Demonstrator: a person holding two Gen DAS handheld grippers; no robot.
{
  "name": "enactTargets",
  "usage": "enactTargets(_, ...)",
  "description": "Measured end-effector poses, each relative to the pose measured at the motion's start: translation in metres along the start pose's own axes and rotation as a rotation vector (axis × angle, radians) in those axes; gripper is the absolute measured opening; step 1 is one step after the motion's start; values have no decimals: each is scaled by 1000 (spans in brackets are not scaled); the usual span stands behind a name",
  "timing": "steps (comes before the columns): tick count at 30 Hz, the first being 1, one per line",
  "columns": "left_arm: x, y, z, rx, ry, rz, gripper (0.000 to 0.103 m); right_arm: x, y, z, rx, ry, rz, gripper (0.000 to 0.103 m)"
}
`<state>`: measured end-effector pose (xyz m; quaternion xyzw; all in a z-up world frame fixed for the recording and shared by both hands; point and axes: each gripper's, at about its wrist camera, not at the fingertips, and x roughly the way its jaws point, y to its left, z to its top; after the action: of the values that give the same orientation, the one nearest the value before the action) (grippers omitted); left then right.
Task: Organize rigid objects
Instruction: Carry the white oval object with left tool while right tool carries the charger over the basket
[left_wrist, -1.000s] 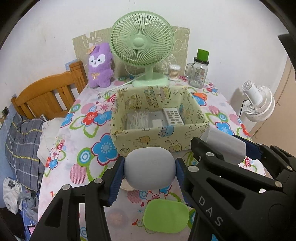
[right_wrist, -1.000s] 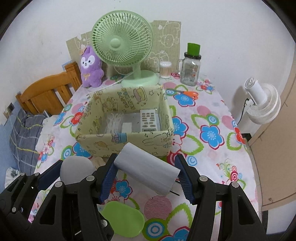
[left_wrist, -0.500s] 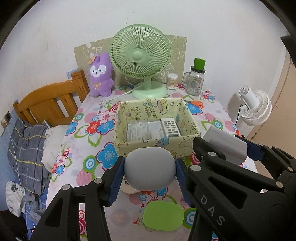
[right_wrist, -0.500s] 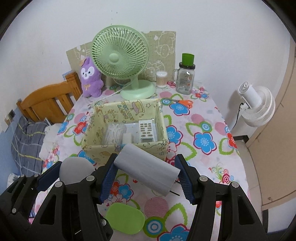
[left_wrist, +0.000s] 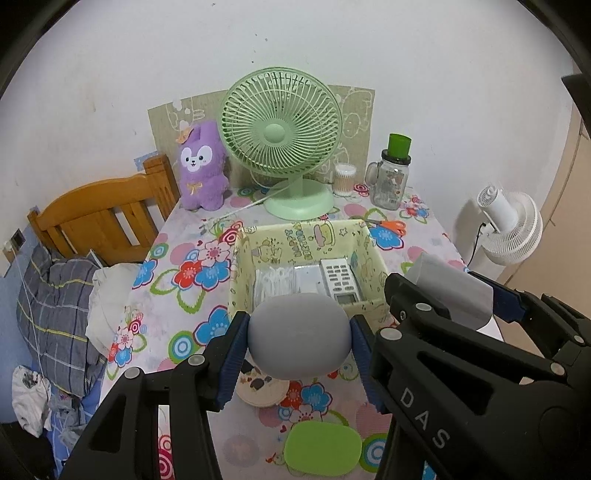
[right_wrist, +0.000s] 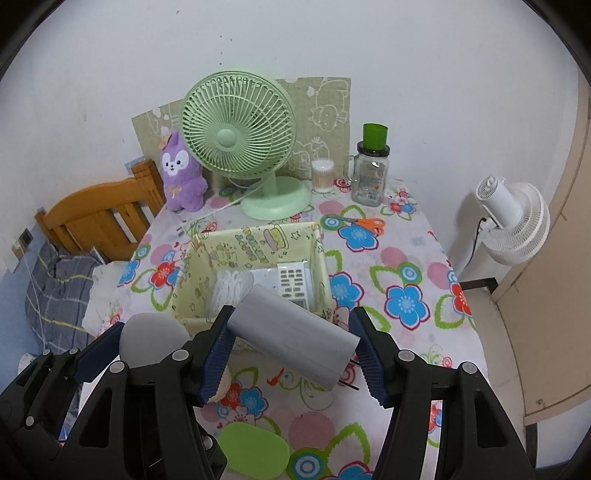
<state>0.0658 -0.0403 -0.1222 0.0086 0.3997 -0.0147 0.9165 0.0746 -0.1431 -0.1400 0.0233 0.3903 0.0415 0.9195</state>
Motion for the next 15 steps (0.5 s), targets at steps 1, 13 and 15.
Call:
enactTargets(1, 1, 0, 2, -2, 0, 0, 57, 1, 0, 2, -1, 0, 2, 65)
enactTargets(13, 22, 5, 27, -10, 4, -11, 57, 22, 5, 29, -6, 6, 2, 65)
enactTargets(15, 28, 7, 33, -10, 7, -18, 57, 28, 5, 35, -3, 7, -2, 65)
